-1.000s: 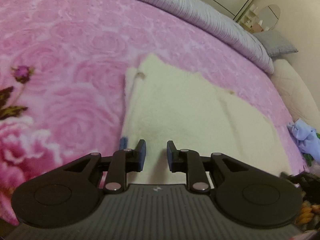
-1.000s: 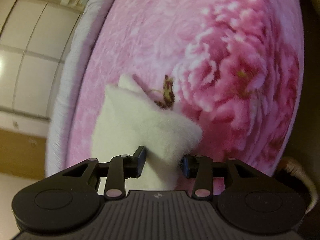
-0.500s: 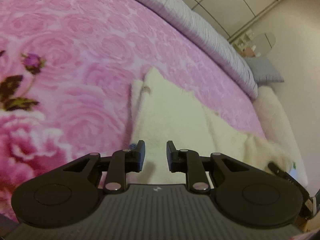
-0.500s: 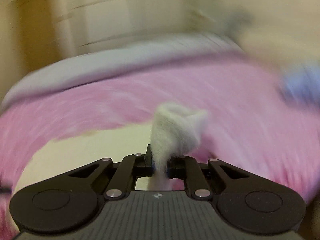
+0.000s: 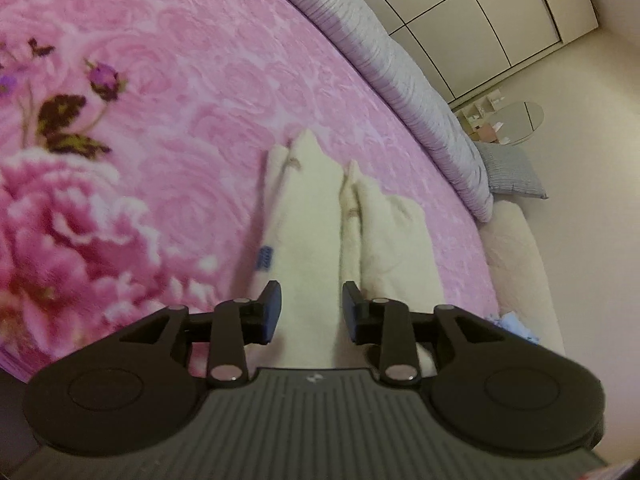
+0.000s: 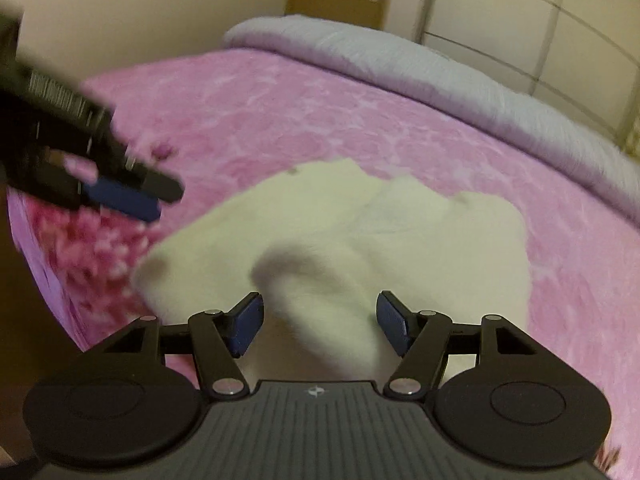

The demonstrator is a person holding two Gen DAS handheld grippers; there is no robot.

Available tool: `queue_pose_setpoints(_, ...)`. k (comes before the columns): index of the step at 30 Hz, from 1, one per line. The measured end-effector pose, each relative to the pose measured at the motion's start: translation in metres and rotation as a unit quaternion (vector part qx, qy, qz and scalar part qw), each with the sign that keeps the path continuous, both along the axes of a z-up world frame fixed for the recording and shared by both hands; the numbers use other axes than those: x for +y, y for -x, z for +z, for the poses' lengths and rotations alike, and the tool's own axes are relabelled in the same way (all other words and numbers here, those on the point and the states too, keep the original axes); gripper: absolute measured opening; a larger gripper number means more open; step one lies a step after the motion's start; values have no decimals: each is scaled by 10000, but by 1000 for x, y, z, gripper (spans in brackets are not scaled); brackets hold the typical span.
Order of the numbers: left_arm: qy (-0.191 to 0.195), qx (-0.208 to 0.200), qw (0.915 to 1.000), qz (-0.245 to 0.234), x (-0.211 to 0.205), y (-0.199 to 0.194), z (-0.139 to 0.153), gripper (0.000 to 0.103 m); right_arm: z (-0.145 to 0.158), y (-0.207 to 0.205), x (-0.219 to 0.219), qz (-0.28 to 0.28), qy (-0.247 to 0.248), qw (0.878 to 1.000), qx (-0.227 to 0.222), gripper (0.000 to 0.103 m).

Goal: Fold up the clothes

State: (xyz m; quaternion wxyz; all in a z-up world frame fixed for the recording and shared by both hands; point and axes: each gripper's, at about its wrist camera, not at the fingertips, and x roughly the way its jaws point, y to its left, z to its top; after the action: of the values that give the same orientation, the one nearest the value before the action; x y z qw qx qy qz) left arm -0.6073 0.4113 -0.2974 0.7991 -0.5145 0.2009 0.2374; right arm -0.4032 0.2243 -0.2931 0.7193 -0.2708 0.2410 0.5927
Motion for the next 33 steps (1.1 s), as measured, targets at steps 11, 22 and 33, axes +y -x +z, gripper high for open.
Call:
queue_pose_setpoints(11,649,-378,9969,-254,22,-68,-17,45,5,-144,-85,-2611,-844,9136,3000,55)
queue_pose_setpoints(22,977,-265,9942,-363,40,-125,-49,46,-60,-185,-82,-3791,-691,8288,4058,48)
queue_pose_setpoints(33,-545,-562,9940,-765,37,-107,5,13,-35,-155,-31,-3019,-189,9087,2876,20)
